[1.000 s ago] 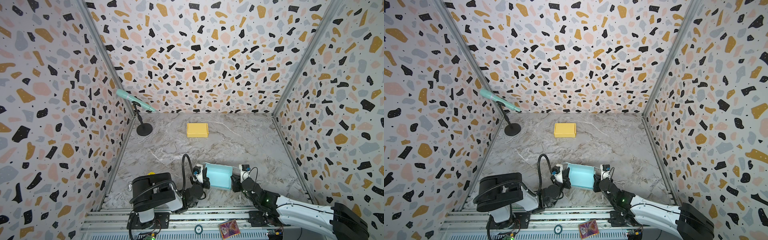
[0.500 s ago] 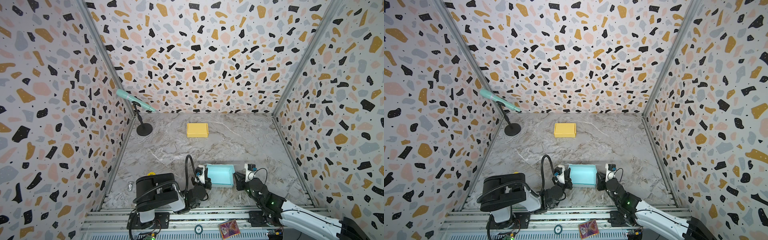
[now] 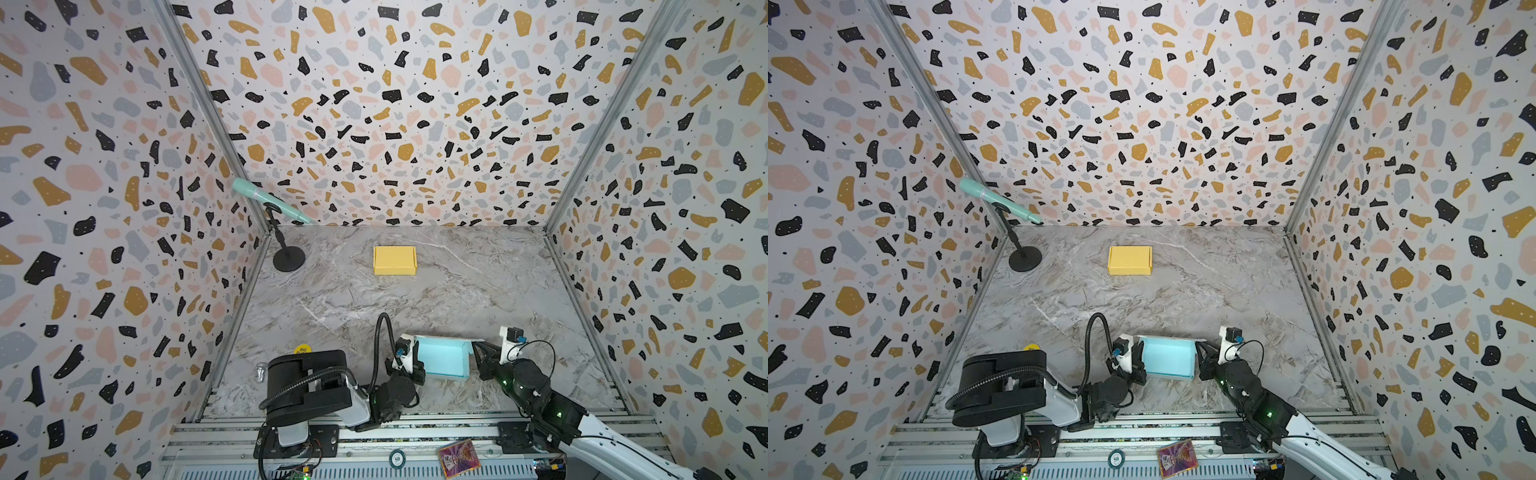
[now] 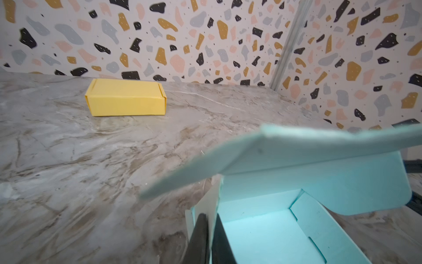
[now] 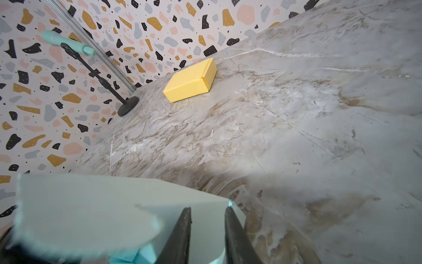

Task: Fold the paper box

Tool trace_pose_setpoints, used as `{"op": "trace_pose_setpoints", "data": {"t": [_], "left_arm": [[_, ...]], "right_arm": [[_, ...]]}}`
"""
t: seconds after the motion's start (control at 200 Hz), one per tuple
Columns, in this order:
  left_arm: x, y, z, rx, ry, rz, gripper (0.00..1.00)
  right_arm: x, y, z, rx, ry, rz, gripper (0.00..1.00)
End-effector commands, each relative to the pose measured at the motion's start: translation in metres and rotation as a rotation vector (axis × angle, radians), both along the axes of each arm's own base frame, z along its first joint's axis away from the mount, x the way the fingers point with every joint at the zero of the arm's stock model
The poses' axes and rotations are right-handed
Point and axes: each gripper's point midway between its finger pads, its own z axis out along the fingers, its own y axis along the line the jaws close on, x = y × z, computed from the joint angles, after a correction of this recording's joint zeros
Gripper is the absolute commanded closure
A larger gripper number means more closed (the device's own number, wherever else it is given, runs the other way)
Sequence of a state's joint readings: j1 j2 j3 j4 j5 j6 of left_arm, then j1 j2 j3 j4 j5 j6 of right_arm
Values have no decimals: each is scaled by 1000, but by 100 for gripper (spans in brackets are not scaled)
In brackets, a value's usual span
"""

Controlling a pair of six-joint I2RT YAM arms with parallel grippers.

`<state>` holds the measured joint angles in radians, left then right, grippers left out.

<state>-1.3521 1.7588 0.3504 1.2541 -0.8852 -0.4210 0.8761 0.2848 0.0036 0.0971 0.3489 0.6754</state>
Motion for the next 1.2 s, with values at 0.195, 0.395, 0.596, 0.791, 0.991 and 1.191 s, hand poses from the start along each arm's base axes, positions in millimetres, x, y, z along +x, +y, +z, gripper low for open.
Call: {"op": "trace_pose_setpoints", "data": {"t": [0.195, 0.395, 0.596, 0.791, 0.991, 1.191], "left_arm": [[-18, -7, 13, 38, 6, -152, 71], [-16, -6, 28, 28, 11, -212, 66], [-9, 0, 31, 63, 25, -247, 76], [-12, -1, 23, 92, 49, -278, 82], [-11, 6, 19, 73, 78, -250, 88], [-11, 9, 17, 98, 107, -238, 91]], "right_arm": [[-5, -3, -22, -62, 46, 15, 72], [-5, -3, -21, -64, 42, 16, 72], [-5, -3, -23, -69, 44, 15, 72], [-6, -3, -24, -73, 46, 18, 72], [-7, -3, -25, -72, 50, 23, 73], [-7, -2, -25, -72, 53, 22, 73]]}}
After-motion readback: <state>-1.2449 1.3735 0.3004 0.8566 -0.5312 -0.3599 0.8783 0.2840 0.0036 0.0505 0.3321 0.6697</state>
